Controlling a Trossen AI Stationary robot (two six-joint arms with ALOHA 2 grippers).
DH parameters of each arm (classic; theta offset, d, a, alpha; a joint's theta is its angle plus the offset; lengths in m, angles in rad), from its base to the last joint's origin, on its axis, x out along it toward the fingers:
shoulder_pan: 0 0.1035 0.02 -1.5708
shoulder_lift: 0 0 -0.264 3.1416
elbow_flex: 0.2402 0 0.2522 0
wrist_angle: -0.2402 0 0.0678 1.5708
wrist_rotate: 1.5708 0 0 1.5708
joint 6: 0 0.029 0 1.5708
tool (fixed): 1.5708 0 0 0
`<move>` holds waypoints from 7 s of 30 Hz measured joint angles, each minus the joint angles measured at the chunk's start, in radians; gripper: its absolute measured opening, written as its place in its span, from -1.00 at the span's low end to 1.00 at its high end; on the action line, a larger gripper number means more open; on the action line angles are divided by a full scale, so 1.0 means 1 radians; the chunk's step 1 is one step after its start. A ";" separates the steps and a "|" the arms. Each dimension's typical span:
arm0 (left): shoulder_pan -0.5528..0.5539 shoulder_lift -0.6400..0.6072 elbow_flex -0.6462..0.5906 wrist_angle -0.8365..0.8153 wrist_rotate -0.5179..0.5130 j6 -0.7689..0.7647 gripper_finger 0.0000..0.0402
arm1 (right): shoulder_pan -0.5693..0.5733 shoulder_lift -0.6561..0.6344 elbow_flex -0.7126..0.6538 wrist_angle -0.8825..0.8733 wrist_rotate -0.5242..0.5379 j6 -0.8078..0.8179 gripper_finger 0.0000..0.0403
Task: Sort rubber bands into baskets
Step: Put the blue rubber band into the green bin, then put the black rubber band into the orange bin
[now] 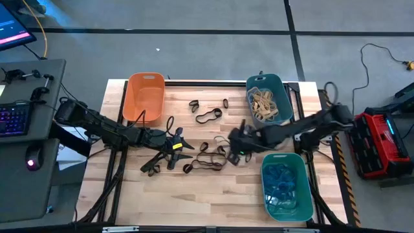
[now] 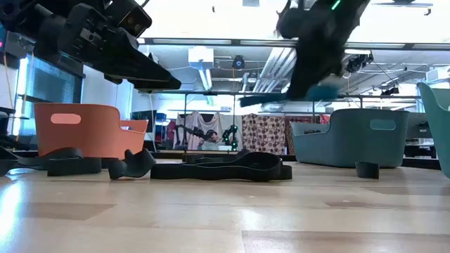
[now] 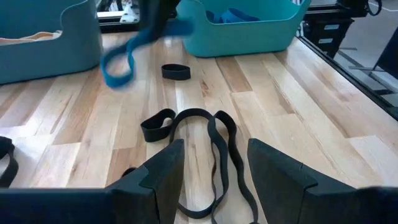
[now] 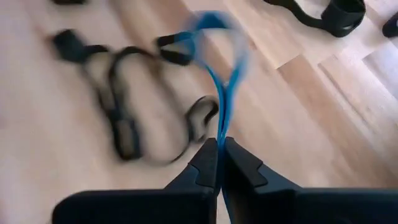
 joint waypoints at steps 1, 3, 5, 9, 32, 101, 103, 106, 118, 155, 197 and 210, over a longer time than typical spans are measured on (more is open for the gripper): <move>0.000 0.000 0.000 -0.002 -0.001 -0.006 -0.15 | 0.028 -0.027 0.000 -0.018 0.007 0.023 -0.99; 0.000 0.000 0.000 -0.007 -0.003 -0.017 -0.15 | 0.088 -0.079 0.000 -0.050 0.009 0.074 -0.99; 0.000 0.000 0.000 -0.011 -0.003 -0.017 -0.15 | 0.152 -0.122 0.000 -0.086 0.015 0.120 -0.99; 0.000 0.000 0.000 -0.013 -0.007 -0.016 -0.15 | 0.296 -0.202 0.001 -0.173 0.015 0.243 -1.00; 0.009 0.000 0.000 -0.013 -0.014 -0.032 -0.15 | 0.677 -0.011 0.001 -0.588 -0.261 1.100 -1.00; -0.068 0.031 0.276 -0.828 -0.199 0.120 -0.55 | 0.027 0.032 -0.178 0.628 0.154 -0.450 -1.00; -0.069 0.045 0.276 -0.823 -0.199 0.155 -0.44 | 0.031 0.032 -0.178 0.628 0.154 -0.450 -1.00; -0.069 0.081 0.276 -0.827 -0.203 0.202 -0.30 | 0.038 0.032 -0.178 0.628 0.155 -0.450 -1.00; -0.058 0.232 0.276 -0.852 -0.299 0.236 -0.22 | 0.059 0.032 -0.177 0.629 0.173 -0.450 -1.00; 0.439 -0.181 0.762 -1.555 -0.331 0.107 -1.00 | 0.059 0.032 -0.177 0.623 0.189 -0.440 -1.00; 1.154 0.122 0.559 -1.474 -0.143 0.708 -1.00 | 0.059 0.033 -0.177 0.623 0.188 -0.484 -1.00; 1.170 0.263 0.559 -1.443 -0.154 0.779 -1.00 | 0.059 0.033 -0.177 0.623 0.188 -0.487 -1.00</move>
